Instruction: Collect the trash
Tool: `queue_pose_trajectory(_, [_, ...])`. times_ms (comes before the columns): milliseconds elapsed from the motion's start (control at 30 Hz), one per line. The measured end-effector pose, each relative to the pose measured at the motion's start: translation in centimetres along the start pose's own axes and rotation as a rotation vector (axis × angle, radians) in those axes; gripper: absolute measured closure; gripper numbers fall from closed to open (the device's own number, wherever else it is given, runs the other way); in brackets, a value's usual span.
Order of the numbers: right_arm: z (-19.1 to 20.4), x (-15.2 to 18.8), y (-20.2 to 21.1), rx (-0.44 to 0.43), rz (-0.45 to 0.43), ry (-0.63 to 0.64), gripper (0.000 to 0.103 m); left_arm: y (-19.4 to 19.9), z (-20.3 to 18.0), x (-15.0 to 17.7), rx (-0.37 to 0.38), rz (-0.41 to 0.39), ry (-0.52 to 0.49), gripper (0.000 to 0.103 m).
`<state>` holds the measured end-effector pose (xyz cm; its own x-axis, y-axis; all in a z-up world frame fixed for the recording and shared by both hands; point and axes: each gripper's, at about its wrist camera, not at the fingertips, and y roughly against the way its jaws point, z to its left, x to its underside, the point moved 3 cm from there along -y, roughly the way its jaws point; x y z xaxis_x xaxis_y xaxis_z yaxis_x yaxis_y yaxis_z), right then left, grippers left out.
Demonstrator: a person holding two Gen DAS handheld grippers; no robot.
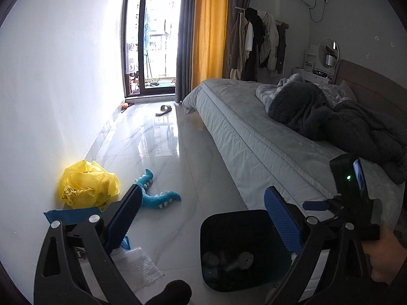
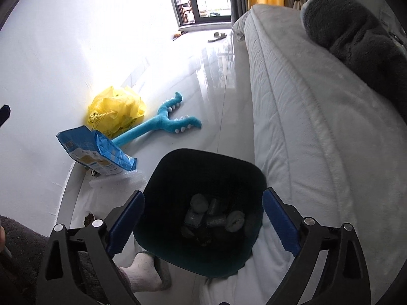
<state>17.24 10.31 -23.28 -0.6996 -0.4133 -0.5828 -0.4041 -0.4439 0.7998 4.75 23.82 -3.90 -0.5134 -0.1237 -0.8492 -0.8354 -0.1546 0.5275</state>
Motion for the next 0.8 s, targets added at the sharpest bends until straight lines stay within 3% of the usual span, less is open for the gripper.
queue_pose_trajectory(467, [-5.2,0.9,17.1,0.114,-0.362,0.022,0.004,4.0,-5.8,-1.9,0.02,-0.077,-0.056,0.003])
queue_pose_trajectory(800, [-10.6,5.4,25.4,0.245,-0.477,-0.06,0.003,5.4,-7.5,-1.5,0.041,-0.066,-0.049,0.003])
